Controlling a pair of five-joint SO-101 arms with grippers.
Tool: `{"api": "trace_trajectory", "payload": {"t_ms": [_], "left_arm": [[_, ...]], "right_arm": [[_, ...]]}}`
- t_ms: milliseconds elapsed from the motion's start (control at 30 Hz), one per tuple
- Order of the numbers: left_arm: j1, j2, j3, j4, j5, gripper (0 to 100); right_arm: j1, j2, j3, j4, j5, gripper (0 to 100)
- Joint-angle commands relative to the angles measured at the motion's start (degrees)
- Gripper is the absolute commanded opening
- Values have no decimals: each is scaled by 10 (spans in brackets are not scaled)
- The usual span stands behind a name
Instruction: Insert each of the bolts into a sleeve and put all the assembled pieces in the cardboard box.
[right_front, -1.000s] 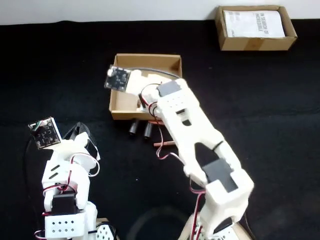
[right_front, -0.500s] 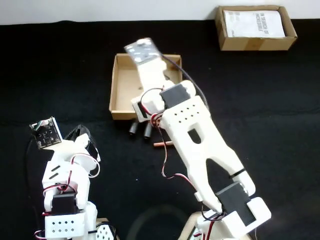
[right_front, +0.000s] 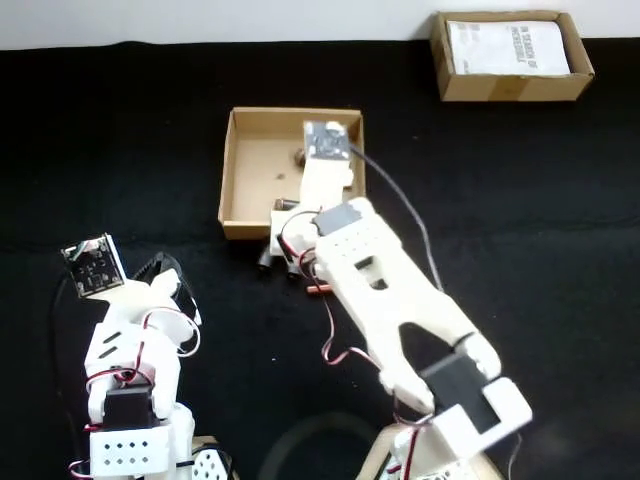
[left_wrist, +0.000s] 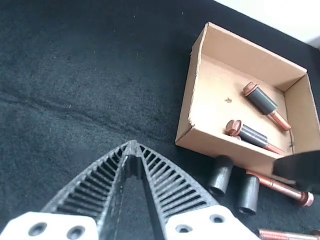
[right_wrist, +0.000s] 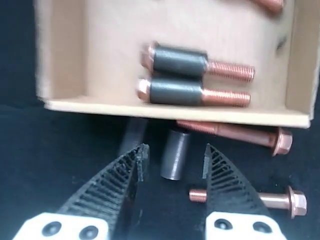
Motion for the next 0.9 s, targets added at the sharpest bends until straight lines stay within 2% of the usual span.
{"api": "trace_trajectory", "payload": {"t_ms": [0,333,533,667,867], "left_arm": [[-3,-3,10,2,0,13],[-3,-3,10,2,0,13],[-2,-3,10,2,0,13],[0,-3,10,1,0,13],[16,-3,10,1,0,13]], "right_arm": [[-5,30,-23,-7,-6,156],[-7,119,-109,-4,-7,156],[-35,153,-123,-2,-10,156],[-45,156,-126,26,-56,156],[-57,159,-122,40,-63,156]]}}
